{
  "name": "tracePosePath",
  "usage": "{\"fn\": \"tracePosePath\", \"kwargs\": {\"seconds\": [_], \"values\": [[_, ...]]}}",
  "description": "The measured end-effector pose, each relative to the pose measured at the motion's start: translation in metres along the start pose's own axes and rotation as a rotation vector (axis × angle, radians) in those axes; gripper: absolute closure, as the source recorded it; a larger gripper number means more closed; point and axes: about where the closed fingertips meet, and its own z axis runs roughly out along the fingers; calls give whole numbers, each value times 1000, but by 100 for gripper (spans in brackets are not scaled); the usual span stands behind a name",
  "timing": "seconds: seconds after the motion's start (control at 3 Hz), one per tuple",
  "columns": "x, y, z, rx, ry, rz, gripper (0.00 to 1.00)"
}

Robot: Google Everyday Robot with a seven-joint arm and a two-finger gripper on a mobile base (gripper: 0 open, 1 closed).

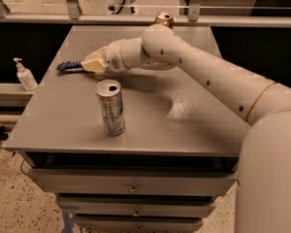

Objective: Pick rxbar blueberry

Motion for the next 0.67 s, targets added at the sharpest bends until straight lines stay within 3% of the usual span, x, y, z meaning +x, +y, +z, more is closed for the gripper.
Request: {"fn": "tracePosePath", "kwargs": {"seconds": [0.67], "values": [[-38,-29,-48,101,-2,-134,100]]}}
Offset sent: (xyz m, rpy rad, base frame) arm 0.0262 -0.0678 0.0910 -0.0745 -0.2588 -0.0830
